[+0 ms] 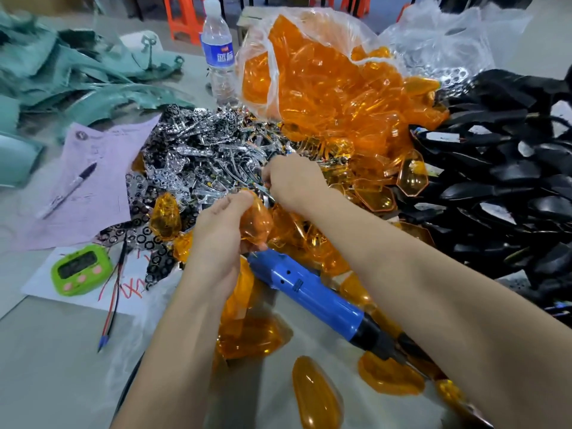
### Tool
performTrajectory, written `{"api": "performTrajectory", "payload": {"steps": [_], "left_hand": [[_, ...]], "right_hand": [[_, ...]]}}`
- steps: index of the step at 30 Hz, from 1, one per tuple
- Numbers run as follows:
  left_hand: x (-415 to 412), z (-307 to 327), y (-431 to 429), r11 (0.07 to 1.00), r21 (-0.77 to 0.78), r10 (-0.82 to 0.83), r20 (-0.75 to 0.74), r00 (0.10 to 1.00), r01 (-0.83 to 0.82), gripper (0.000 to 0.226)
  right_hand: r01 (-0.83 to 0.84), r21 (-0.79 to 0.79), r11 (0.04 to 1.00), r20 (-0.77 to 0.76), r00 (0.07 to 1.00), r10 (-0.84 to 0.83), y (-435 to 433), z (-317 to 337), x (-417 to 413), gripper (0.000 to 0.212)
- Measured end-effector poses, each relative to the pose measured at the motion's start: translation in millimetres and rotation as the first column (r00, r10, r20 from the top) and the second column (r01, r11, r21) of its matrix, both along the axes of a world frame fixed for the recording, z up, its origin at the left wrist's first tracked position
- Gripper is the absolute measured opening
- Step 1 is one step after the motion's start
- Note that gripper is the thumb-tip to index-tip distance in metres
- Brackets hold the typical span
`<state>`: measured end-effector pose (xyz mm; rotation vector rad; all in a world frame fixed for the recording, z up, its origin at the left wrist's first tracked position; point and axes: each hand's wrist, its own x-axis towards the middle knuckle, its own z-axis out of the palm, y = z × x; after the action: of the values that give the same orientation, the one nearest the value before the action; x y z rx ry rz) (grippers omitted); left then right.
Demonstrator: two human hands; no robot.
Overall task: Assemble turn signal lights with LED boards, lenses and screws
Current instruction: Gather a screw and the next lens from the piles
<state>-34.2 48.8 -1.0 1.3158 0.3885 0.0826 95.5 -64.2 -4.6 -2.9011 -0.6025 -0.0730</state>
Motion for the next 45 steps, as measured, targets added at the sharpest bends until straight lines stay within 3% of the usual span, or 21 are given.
{"api": "performTrajectory", "payload": {"steps": [3,6,8,10,12,15,21,24,30,31,33,35,36,38,41,45], "left_hand": [[2,0,-1,1.0,0.012,-0.019,-0.003,1.0,0.019,0.035],[5,-2,-2,0.999,0.014,-0.035,-0.005,0.999,0.035,0.039],[4,-3,-2,0.999,0.01,-0.035,-0.002,0.999,0.035,0.04],[1,-4,-1,0.999,0.009,-0.037,0.005,0.999,0.037,0.037],[-3,-5,0,0.994,0.064,-0.091,0.024,0.996,0.089,0.034],[-13,-3,-2,0.968,0.137,-0.215,0.032,0.976,0.209,0.03],[-33,3,-21,0.954,-0.193,-0.221,0.067,0.973,0.229,0.028],[-43,2,-35,0.949,-0.225,-0.212,0.066,0.975,0.222,0.022],[-61,1,-57,0.956,-0.185,-0.213,0.1,0.972,0.228,0.023],[-63,2,-59,0.96,-0.181,-0.199,0.095,0.975,0.214,0.023],[-65,2,-64,0.968,-0.178,-0.166,0.084,0.983,0.179,0.024],[-67,3,-66,0.975,-0.165,-0.14,0.08,0.987,0.152,0.026],[-67,4,-67,0.977,-0.16,-0.129,0.079,0.989,0.14,0.026],[-66,4,-68,0.981,-0.157,-0.104,0.065,0.992,0.114,0.026],[-65,3,-68,0.985,-0.135,-0.105,0.043,0.994,0.11,0.02],[-66,4,-71,0.99,-0.113,-0.08,0.04,0.996,0.084,0.021]], "right_hand": [[0.067,0.048,0.997,0.085,0.994,-0.071,0,-12,0,0.025],[0.168,0.388,0.906,0.042,0.979,-0.199,-7,-10,-4,0.016],[0.274,0.683,0.677,-0.158,0.96,-0.229,-15,0,-12,0.013],[0.403,0.816,0.416,-0.374,0.915,-0.152,-23,16,-30,0.018],[0.463,0.856,0.229,-0.484,0.874,0.041,-35,34,-55,0.013],[0.514,0.857,-0.012,-0.488,0.82,0.299,-56,49,-97,0.012],[0.595,0.784,-0.176,-0.525,0.788,0.322,-76,37,-169,0.018],[0.6,0.76,-0.25,-0.527,0.793,0.304,-84,28,-189,0.022],[0.545,0.8,-0.25,-0.553,0.832,0.046,-88,13,-212,0.02],[0.522,0.827,-0.209,-0.536,0.844,-0.012,-89,11,-215,0.02],[0.48,0.877,0.003,-0.473,0.865,-0.166,-90,9,-217,0.009],[0.464,0.861,0.209,-0.391,0.866,-0.312,-89,6,-219,0.028],[0.454,0.852,0.262,-0.355,0.867,-0.35,-88,5,-219,0.037],[0.402,0.857,0.324,-0.278,0.888,-0.366,-88,5,-220,0.039],[0.356,0.857,0.371,-0.21,0.901,-0.379,-88,5,-220,0.026],[0.365,0.844,0.394,-0.22,0.904,-0.366,-91,7,-216,0.027]]}}
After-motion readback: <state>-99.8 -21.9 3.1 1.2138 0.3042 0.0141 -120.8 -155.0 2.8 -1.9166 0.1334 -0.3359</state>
